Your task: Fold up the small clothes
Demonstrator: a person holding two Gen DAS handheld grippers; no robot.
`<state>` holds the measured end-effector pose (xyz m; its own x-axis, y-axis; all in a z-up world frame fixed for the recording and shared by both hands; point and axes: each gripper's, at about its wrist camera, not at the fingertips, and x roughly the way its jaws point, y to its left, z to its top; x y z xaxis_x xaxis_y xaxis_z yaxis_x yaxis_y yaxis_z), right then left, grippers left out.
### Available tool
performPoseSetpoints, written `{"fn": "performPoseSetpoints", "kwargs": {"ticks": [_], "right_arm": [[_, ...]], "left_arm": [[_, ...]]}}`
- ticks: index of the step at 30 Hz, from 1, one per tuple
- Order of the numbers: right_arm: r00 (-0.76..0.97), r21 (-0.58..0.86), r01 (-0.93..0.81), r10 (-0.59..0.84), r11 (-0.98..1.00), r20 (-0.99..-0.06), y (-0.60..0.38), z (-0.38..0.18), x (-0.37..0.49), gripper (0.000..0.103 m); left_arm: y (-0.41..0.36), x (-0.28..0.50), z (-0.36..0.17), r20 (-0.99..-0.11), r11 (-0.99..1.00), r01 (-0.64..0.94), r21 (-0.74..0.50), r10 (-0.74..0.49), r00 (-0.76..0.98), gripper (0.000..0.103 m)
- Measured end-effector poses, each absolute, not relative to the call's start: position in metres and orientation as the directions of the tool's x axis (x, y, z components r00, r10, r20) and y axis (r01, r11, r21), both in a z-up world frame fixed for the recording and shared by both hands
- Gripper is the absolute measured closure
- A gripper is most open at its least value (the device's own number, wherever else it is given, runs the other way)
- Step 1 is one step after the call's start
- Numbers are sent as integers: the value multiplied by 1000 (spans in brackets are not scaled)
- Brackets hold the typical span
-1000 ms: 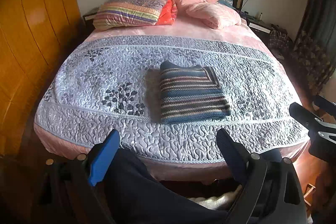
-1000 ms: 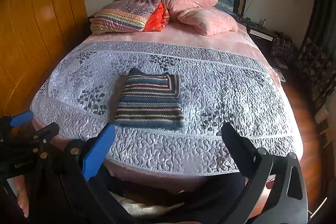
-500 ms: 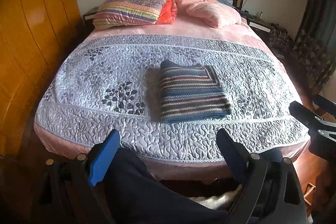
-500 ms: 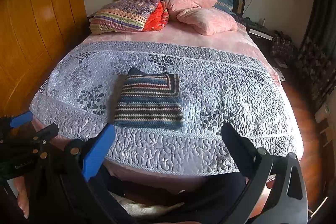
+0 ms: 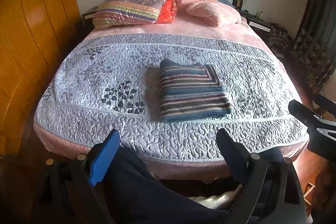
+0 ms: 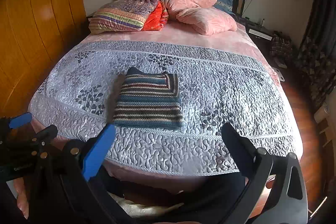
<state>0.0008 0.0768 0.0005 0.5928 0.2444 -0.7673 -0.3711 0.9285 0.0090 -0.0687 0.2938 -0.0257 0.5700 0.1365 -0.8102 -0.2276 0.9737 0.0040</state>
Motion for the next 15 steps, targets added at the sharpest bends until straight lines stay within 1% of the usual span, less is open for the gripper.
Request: {"fn": "performPoseSetpoints", "kwargs": {"ticks": [15], "right_arm": [[591,8,-380,250,925,-767,81,0,-1,3]], "left_arm": [[295,-68,-26,-809,974,-226,5,137,572,10]]}}
